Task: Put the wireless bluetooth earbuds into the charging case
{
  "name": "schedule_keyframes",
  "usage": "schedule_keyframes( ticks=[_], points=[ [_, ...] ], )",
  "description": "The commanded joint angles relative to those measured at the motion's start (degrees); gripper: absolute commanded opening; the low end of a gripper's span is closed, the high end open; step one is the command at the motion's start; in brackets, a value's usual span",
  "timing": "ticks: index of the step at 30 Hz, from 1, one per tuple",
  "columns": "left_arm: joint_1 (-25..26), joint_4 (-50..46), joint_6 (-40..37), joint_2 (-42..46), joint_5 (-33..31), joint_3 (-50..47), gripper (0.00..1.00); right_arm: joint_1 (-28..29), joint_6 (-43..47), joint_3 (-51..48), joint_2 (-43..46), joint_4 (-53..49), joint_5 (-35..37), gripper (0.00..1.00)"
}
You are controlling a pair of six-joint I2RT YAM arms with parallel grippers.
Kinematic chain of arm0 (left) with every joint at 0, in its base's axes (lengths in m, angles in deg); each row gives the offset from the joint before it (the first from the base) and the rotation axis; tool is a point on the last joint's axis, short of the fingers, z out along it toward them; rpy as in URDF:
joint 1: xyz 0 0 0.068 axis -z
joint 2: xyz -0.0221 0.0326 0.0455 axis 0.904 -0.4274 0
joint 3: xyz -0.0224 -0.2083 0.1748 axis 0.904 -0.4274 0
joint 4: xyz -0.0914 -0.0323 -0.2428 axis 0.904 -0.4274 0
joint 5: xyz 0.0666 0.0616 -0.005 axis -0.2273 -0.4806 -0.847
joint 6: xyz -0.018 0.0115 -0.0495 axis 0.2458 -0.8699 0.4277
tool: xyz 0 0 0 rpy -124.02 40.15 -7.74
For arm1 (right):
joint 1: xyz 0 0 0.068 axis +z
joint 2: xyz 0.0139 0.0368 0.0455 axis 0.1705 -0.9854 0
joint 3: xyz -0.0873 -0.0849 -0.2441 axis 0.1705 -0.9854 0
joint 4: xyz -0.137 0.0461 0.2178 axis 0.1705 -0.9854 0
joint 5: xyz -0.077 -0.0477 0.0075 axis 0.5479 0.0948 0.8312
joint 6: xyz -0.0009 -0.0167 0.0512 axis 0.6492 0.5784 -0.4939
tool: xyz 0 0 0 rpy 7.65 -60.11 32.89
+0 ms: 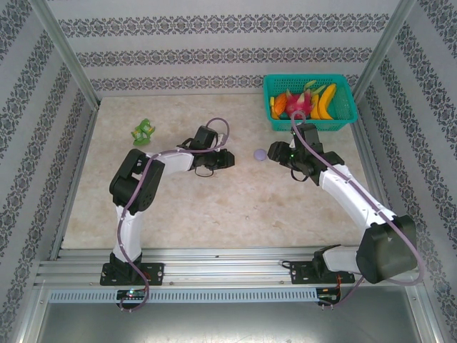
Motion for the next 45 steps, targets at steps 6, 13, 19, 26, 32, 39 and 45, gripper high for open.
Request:
schedule_keyframes(
  ticks=[6, 13, 19, 26, 32, 39, 45],
  points=[
    [-2.41, -4.59, -0.31, -1.07, -0.17, 0.83, 0.42, -0.91, -0.56, -0.53, 3.21, -0.45, 1.32, 0.57],
    [-4.18, -5.81, -1.99, 2.90, -1.97, -1.12, 1.00, -1.82, -0.52, -0.29, 5.18, -1.59, 1.47, 0.66],
    [-7.70, -9.97, -5.51, 13.06, -5.75, -3.59, 1.00, -3.80, 1.30, -1.04, 7.55, -2.39, 3.63, 0.98],
    [-10.22, -9.93, -15.47, 31.34, -18.68, -10.66, 1.00, -4.54, 8.39, -3.48, 8.67, -0.71, 19.37, 0.98],
    [-10.56, 12.52, -32.97, 51.01, -34.87, -32.87, 1.00, -6.21, 17.08, -13.63, 8.10, 13.57, 30.14, 0.98],
    [-15.80, 20.59, -35.90, 54.60, -42.96, -46.21, 1.00, -10.79, 22.77, -21.94, 6.85, 28.18, 31.07, 0.98],
    [-20.57, 38.96, -34.06, 48.63, -43.52, -55.54, 1.00, -12.26, 30.44, -29.00, 2.48, 44.16, 31.74, 0.98]
  ],
)
